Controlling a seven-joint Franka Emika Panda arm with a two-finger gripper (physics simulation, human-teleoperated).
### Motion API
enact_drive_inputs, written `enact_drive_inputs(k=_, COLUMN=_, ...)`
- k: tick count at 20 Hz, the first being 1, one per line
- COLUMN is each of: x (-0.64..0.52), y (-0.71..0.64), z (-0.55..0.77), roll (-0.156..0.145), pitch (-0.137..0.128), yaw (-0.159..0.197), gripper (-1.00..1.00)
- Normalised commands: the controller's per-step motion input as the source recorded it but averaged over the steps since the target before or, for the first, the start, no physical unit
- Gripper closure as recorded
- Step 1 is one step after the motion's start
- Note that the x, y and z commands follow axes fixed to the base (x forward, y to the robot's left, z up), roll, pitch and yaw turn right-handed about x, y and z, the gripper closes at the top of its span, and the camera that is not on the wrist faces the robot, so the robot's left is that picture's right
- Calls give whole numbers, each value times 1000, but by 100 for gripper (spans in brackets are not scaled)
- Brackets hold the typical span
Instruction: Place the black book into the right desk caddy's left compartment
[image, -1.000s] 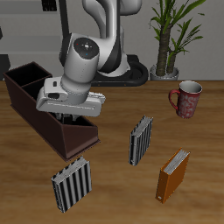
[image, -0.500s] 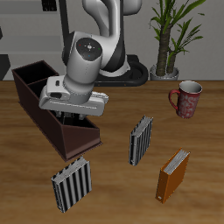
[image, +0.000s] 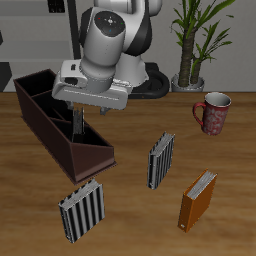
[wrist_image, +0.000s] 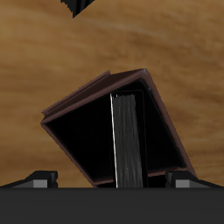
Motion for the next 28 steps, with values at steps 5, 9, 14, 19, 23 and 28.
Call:
enact_drive_inputs(k=5, x=-529, y=373, z=458, roll=61, pitch=-55, yaw=-8, gripper=-100)
enact_drive_inputs(k=9, x=-586, y=372, z=270, roll=30, pitch=-73, yaw=6, gripper=-100)
enact_drive_inputs(k=14, x=-379, y=175, z=71, roll=35, pitch=-7, yaw=-24, gripper=-100)
enact_drive_inputs(k=19, x=-128, y=-23, z=108, roll=-16, pitch=-23, yaw=0, gripper=-100)
enact_drive_inputs(k=23, x=43, y=-183, z=163, roll=-30, pitch=-10, yaw=-53, gripper=-100)
enact_drive_inputs(k=28, x=-32, y=-39, z=192, roll=78, pitch=-28, yaw=-102, gripper=-100)
